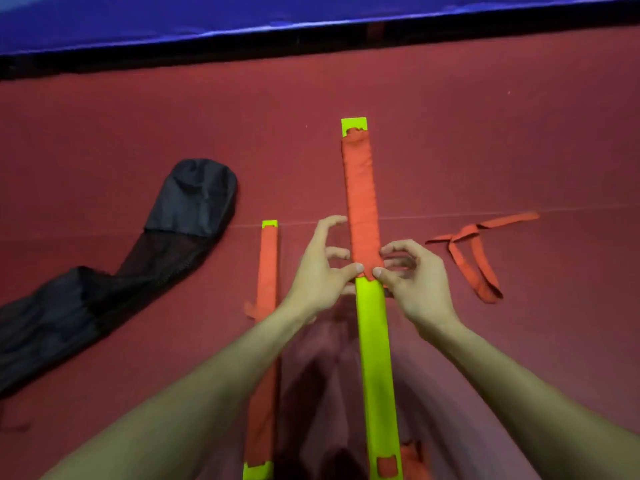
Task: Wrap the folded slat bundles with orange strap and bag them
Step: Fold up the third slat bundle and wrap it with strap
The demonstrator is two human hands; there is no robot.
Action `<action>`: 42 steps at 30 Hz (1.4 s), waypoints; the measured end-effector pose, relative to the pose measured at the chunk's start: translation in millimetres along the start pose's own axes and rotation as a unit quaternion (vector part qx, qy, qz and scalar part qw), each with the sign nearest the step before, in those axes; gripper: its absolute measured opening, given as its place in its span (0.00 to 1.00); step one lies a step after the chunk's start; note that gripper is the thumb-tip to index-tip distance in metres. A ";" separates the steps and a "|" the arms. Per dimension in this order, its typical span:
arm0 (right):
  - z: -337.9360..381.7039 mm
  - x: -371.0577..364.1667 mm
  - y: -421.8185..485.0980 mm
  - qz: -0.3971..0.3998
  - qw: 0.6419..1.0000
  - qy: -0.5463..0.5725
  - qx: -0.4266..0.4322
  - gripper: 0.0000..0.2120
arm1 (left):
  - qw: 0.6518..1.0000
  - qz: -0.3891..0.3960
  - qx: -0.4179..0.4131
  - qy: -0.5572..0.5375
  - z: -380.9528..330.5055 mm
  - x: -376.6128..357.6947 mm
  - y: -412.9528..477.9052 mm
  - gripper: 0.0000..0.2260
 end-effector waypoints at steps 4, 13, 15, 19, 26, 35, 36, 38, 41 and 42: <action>-75.4 -15.0 9.3 0.010 0.998 -0.053 -0.028 0.18 | 0.996 0.027 0.043 0.073 78.8 -10.1 24.7 0.26; -158.9 -39.4 -6.1 0.036 0.987 -0.105 -0.118 0.11 | 0.963 0.053 0.072 0.252 164.5 -21.2 25.3 0.19; -163.7 -41.1 -7.8 0.027 0.988 -0.102 -0.117 0.11 | 0.956 0.059 0.058 0.281 167.5 -21.1 20.7 0.20; -167.3 -44.0 -6.9 0.029 0.991 -0.081 -0.105 0.13 | 0.957 0.056 0.045 0.283 169.6 -19.4 17.8 0.19; -173.5 -52.8 -12.2 0.035 0.990 0.011 -0.137 0.11 | 0.982 0.038 0.067 0.171 166.7 -14.4 19.6 0.19; -165.4 -79.9 -20.5 0.022 0.968 0.156 -0.195 0.08 | 0.983 0.022 0.089 0.157 172.5 13.1 18.1 0.14; -163.8 -83.4 -21.4 0.027 0.964 0.173 -0.200 0.08 | 0.984 0.017 0.088 0.156 174.0 17.2 17.9 0.14; -161.5 -90.5 -23.2 0.029 0.954 0.208 -0.215 0.09 | 0.984 0.003 0.090 0.151 176.8 24.6 17.6 0.13; -157.9 -100.0 -24.8 0.027 0.945 0.226 -0.234 0.10 | 0.983 -0.019 0.102 0.151 179.2 35.0 18.5 0.12; -157.4 -102.7 -25.0 0.022 0.944 0.227 -0.239 0.10 | 0.982 -0.023 0.104 0.159 179.8 37.6 19.0 0.14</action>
Point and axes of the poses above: each hand's wrist, its own y-axis towards the middle knuckle, its own x-axis out of the back of the hand, z = x × y, the point moved 1 cm from there along y, towards the middle knuckle, and after that the axes turned 2 degrees about y, right-handed, at the moved point
